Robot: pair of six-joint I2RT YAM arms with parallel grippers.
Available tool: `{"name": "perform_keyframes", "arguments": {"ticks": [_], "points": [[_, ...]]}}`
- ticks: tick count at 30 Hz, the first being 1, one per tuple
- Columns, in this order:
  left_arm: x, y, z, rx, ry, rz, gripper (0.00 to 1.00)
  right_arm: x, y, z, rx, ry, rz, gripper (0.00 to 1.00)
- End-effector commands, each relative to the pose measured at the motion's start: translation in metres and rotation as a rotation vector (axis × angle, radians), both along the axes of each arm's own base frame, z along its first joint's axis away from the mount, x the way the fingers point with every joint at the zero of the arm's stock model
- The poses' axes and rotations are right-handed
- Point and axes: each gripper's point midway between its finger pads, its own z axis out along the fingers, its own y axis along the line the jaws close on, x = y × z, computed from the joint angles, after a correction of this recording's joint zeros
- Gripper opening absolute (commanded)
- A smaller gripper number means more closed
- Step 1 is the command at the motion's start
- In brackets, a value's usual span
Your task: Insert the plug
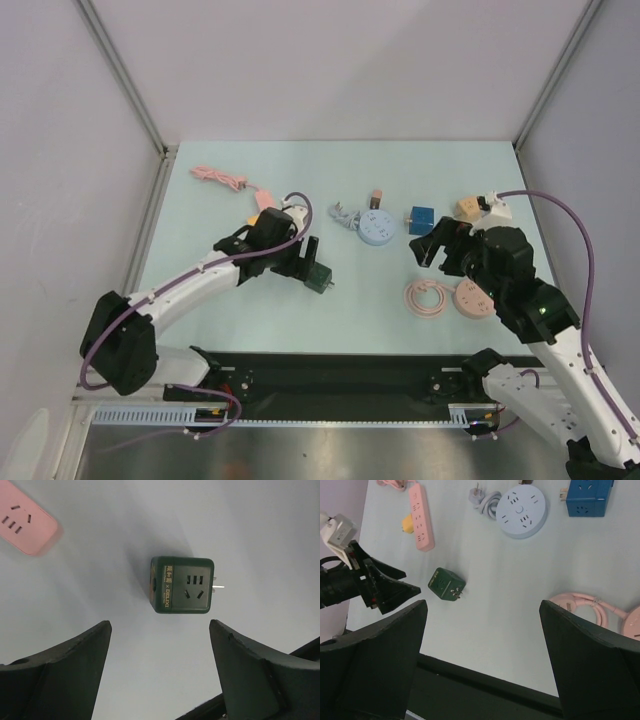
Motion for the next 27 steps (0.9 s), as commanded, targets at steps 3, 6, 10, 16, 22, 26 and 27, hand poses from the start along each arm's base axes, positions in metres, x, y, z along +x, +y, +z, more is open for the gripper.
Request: {"name": "perform_keyframes", "arguments": {"ticks": [3, 6, 10, 16, 22, 26, 27], "points": [[0.004, -0.022, 0.0, 0.004, -0.002, -0.054, 0.85, 0.002, 0.004, 0.009, -0.009, -0.052, 0.04, 1.0], [0.002, -0.032, -0.007, 0.023, 0.009, -0.074, 0.86, 0.001, 0.001, 0.006, -0.031, -0.046, 0.038, 1.0], [-0.002, -0.046, -0.024, 0.074, 0.034, -0.109, 0.84, -0.001, -0.001, 0.004, -0.036, -0.043, 0.039, 1.0], [0.002, -0.046, -0.033, 0.113, 0.037, -0.088, 0.81, -0.004, -0.001, 0.004, -0.037, -0.046, 0.05, 1.0], [0.006, -0.037, -0.044, 0.172, 0.022, -0.072, 0.79, -0.005, 0.001, 0.003, -0.032, -0.051, 0.062, 1.0], [0.012, -0.028, -0.04, 0.213, 0.008, -0.022, 0.75, -0.006, 0.004, -0.001, -0.029, -0.033, 0.073, 1.0], [0.01, -0.031, -0.036, 0.188, 0.008, -0.034, 0.73, -0.006, 0.004, -0.003, -0.03, -0.027, 0.073, 1.0]]}}
